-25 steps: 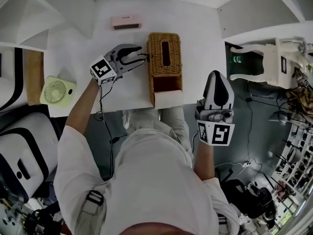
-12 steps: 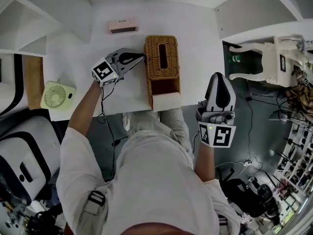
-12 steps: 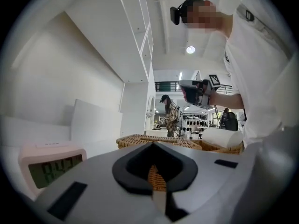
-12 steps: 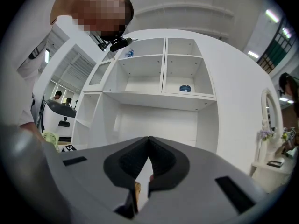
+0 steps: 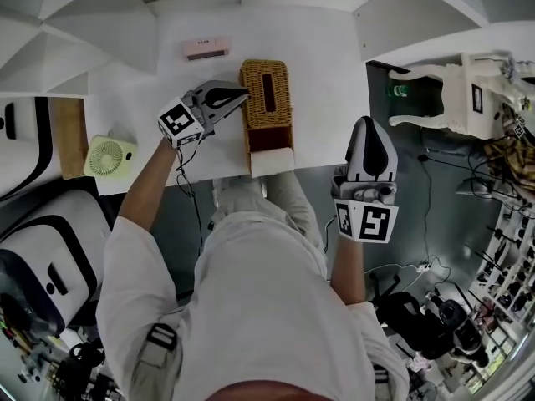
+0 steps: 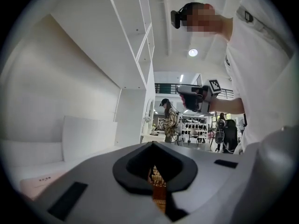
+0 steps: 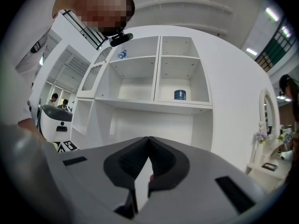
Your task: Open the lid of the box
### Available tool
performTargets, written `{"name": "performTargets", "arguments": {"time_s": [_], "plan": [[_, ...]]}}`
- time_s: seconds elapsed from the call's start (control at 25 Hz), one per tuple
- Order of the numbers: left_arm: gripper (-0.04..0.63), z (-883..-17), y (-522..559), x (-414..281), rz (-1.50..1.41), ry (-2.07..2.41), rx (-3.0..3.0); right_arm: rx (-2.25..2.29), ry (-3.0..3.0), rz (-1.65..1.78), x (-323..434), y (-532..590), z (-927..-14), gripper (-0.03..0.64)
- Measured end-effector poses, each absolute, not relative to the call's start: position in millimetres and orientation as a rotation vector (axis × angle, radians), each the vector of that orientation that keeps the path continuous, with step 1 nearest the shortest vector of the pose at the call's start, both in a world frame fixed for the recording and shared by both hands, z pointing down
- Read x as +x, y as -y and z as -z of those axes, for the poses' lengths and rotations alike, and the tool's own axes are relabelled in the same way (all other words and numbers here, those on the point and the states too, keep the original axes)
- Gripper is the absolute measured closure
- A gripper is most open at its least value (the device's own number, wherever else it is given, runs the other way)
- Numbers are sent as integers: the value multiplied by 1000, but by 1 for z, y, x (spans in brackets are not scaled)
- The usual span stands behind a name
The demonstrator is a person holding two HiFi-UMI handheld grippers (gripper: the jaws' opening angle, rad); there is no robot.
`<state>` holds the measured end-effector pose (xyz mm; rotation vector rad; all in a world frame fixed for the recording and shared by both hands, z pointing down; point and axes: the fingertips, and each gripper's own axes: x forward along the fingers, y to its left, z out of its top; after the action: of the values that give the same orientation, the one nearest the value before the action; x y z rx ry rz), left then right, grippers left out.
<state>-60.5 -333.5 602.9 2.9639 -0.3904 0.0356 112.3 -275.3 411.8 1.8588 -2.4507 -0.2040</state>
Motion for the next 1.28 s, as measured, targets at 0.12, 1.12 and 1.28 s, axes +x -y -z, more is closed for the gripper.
{"name": "performTargets", "arguments": {"time_s": [0.12, 1.12, 1.28], "plan": [[598, -582, 334, -50, -65, 388, 2974, 1889, 2447, 189, 122, 274, -393, 621], [598, -514, 355, 203, 118, 150, 3016, 1972, 2381, 188, 242, 282, -336, 621], [598, -504, 349, 194, 131, 160, 3038, 1963, 2407, 218, 238, 281, -328, 621]]}}
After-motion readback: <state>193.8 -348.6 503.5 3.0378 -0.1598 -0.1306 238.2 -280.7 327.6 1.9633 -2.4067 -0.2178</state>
